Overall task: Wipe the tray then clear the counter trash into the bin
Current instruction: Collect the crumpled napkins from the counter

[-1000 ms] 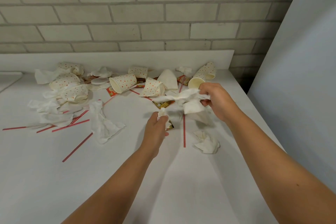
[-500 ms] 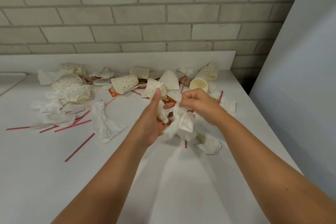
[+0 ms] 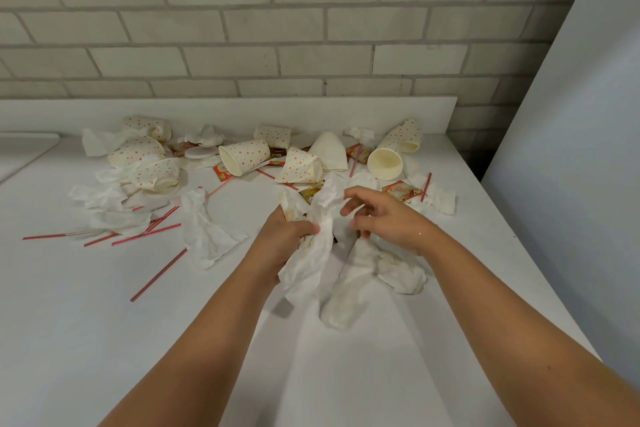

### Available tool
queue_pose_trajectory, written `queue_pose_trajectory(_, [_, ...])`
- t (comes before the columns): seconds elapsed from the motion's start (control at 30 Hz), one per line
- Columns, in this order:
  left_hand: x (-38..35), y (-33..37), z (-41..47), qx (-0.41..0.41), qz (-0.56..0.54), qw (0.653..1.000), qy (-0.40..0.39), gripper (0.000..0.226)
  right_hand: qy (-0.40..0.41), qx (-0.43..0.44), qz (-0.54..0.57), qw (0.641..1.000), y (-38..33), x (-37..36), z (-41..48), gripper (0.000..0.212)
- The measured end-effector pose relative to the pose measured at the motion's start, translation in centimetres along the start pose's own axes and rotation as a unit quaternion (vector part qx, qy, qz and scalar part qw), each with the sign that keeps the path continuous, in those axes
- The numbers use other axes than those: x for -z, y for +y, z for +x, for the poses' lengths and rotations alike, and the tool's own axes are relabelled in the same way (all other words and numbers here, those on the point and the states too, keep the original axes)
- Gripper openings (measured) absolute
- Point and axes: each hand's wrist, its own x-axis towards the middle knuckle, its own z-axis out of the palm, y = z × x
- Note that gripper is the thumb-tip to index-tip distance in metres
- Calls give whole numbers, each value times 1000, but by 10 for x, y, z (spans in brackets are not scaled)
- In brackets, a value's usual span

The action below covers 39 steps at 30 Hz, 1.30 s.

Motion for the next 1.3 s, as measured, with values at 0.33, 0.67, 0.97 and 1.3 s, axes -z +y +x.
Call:
queue_pose_trajectory(0.33, [-2, 3, 3, -30, -78, 996, 35, 38, -138, -33, -193, 971, 7, -26, -16, 57])
queue_pose_trajectory(0.67, [-2, 5, 3, -8, -146, 987, 66, 44, -87, -11, -280, 956, 7, -38, -20, 8])
queue_pose_trajectory(0.97, [7, 9, -6, 46, -228, 972, 36, 45, -7, -189, -333, 924, 11, 17, -35, 44])
queue_pose_trajectory(1.3, [16, 6, -3, 68, -208, 975, -35, 67, 59, -191, -395, 897, 25, -12, -22, 6])
